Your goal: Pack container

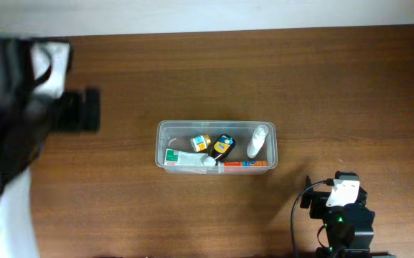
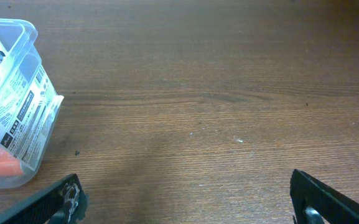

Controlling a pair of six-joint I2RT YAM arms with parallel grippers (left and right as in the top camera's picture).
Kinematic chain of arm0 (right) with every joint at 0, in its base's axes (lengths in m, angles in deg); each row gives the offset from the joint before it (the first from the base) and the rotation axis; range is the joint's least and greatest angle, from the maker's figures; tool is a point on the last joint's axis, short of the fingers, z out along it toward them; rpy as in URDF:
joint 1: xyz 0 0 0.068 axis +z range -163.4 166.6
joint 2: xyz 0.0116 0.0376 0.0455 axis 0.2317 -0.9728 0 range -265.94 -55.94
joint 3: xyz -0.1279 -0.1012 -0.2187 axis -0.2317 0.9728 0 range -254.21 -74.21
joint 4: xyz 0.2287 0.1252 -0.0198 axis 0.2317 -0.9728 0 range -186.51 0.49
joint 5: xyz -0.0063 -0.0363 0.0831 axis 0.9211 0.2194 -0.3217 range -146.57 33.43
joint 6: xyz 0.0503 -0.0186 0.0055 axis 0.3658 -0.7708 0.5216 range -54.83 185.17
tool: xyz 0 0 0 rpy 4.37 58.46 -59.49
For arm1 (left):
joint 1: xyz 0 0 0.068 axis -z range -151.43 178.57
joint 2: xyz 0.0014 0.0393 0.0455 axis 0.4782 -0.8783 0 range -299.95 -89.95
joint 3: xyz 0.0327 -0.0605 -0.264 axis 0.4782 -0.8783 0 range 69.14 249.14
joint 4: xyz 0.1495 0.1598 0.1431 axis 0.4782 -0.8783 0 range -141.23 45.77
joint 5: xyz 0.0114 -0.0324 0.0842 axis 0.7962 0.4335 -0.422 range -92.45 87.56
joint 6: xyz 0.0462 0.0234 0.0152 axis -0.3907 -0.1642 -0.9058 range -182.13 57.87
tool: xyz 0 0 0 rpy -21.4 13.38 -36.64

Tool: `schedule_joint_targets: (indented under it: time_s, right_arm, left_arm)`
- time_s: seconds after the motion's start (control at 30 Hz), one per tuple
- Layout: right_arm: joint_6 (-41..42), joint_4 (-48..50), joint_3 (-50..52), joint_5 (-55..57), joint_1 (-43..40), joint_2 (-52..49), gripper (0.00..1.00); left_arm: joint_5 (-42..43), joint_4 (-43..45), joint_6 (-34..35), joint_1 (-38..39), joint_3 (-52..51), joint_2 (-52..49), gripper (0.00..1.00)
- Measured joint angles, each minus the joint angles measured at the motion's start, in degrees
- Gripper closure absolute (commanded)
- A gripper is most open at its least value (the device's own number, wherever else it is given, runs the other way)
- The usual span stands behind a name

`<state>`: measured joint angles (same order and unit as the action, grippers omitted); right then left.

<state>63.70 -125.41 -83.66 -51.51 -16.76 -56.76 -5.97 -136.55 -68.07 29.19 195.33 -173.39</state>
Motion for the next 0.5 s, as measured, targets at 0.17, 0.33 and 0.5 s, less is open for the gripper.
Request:
schedule_joint_targets:
  time_s: [0.17,0.33,0.5]
  right_arm:
    - [0.0,0.0,0.0,0.0,0.0,0.0,0.02]
    - [0.0,0.0,0.0,0.0,0.0,0.0,0.02]
    - [0.0,0.0,0.0,0.0,0.0,0.0,0.01]
  left_arm:
    - [0.0,2.7,-0.5,0.0,0.1,8.2,0.0]
    - [1.7,14.7,-3.3,0.0,-8.5,14.6,0.0]
    - [3.4,24.5,-4.3,0.0,-26.9,22.6,0.0]
